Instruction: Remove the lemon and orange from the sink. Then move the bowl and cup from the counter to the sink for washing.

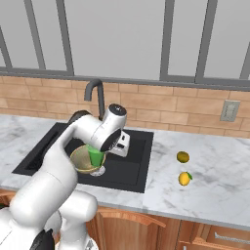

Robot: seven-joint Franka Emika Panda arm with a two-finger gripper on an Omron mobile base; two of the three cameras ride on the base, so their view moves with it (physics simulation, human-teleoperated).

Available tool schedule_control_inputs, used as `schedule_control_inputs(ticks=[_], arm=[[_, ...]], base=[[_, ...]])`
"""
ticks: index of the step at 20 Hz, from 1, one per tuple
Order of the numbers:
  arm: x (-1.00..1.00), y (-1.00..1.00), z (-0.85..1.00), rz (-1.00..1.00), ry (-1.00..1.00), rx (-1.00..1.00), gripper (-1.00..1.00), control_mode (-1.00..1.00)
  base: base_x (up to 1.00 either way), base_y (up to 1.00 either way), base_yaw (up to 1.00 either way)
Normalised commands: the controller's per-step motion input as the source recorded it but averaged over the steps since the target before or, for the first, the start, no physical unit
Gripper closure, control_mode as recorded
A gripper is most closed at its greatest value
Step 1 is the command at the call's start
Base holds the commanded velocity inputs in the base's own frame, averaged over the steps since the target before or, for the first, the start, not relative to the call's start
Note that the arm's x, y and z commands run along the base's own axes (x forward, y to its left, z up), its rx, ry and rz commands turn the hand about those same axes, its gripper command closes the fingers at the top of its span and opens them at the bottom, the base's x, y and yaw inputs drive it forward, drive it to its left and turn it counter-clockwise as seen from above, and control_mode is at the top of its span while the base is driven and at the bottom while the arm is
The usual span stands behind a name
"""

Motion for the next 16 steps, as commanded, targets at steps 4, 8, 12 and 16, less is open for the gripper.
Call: schedule_control_inputs(ticks=[4,8,12,16], arm=[[0.19,-0.06,-0.22,0.0,0.0,0.0,1.0,-1.0],[0.17,-0.03,-0.25,0.02,0.0,0.0,1.0,-1.0],[0.15,0.0,-0.26,0.02,0.01,0.0,1.0,-1.0],[0.16,0.0,-0.25,0.01,0.02,-0.04,1.0,-1.0]], base=[[0.0,0.0,0.0],[0.0,0.0,0.0],[0.0,0.0,0.0],[0.0,0.0,0.0]])
